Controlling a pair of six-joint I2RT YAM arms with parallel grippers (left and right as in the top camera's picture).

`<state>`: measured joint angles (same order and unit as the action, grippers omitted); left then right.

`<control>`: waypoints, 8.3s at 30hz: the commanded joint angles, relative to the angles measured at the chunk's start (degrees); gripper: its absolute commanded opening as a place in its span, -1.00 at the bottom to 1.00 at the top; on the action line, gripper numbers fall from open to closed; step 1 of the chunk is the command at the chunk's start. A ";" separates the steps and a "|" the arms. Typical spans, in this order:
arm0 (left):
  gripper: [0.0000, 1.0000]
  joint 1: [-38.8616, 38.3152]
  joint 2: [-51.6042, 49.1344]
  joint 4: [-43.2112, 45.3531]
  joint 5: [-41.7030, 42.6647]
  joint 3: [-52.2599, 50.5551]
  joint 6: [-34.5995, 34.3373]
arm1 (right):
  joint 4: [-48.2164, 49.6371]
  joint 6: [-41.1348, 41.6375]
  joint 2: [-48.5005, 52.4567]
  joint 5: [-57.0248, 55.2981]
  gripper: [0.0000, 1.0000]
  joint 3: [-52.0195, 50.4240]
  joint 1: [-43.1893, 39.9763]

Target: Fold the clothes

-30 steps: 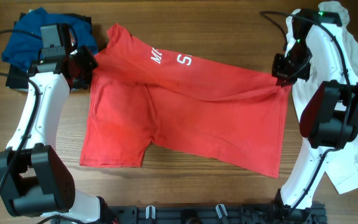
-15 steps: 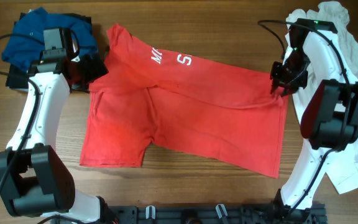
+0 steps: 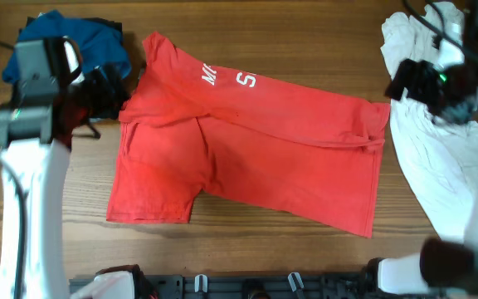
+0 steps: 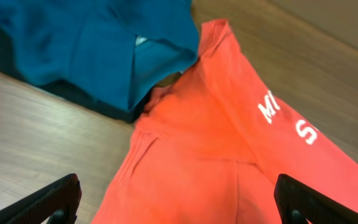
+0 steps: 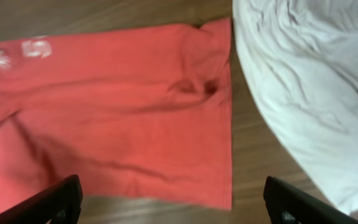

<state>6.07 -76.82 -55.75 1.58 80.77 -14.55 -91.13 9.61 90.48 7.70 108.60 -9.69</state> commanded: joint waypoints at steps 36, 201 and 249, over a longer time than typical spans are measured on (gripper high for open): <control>0.99 -1.77 -8.00 -3.39 6.73 -33.97 -10.32 | 18.67 12.07 -23.06 8.24 0.99 -54.73 0.35; -0.92 -0.35 6.71 11.21 6.73 -22.21 -5.35 | 23.52 33.86 -26.51 4.74 -0.10 -65.11 17.16; -0.92 -0.33 6.71 11.58 6.67 -22.27 -5.35 | 43.76 31.54 -8.02 -0.39 -0.31 -72.11 17.20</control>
<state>5.93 -69.97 -44.49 7.55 57.63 -20.60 -47.57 41.08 81.45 7.86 37.26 7.09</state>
